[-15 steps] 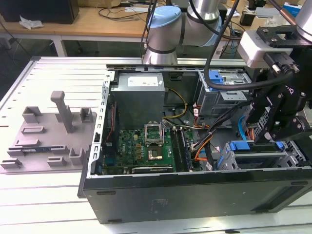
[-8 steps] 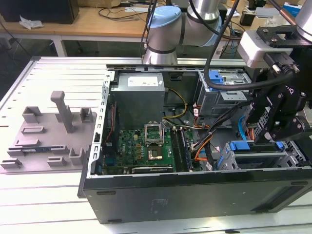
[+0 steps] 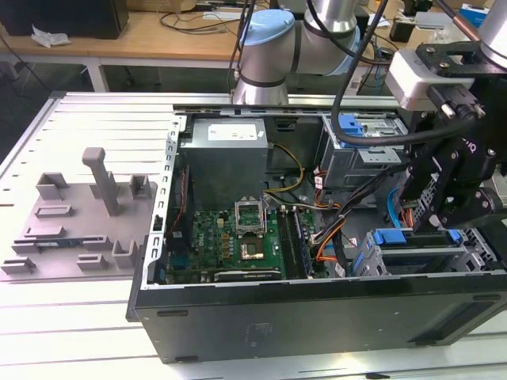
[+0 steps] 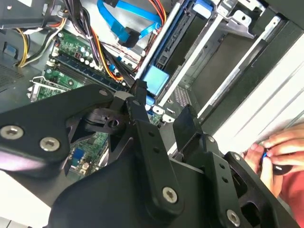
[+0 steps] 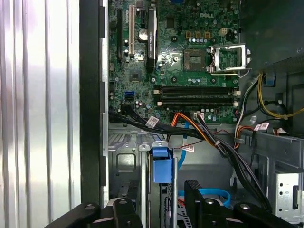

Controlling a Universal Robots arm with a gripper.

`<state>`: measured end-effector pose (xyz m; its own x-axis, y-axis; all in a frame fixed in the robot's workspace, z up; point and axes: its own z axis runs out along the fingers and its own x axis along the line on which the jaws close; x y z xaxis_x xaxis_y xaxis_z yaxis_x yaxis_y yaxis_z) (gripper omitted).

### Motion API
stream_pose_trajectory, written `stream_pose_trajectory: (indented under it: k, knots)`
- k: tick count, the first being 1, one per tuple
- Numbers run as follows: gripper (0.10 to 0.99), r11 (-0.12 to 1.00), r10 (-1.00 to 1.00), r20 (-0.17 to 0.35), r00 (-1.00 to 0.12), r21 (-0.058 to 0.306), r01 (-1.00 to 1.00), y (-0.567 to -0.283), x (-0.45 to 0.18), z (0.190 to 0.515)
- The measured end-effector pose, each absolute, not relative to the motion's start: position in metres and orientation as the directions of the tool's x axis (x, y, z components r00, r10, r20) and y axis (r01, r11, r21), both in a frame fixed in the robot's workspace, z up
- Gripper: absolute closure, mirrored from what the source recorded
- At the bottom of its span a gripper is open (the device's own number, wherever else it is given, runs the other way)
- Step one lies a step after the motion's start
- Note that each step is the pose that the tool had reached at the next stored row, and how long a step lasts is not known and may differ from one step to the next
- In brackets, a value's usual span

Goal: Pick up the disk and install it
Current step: 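Insert the first disk wire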

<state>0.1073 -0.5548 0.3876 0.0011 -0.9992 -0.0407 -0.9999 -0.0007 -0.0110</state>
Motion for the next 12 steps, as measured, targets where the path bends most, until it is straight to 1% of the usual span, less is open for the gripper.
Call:
stream_pose_trajectory:
  k: [4, 6, 8, 12]
  knots:
    - [0.584, -0.001, -1.000, 0.029, 0.001, -0.010, -1.000, -0.542, 0.107, 0.388]
    - [0.584, -0.002, -0.998, 0.062, 0.001, -0.010, -1.000, -0.529, 0.107, 0.388]
    - [0.584, -0.002, -0.995, 0.103, 0.001, -0.010, -1.000, -0.507, 0.107, 0.388]
    - [0.584, -0.002, -0.993, 0.114, 0.001, -0.010, -1.000, -0.487, 0.107, 0.388]
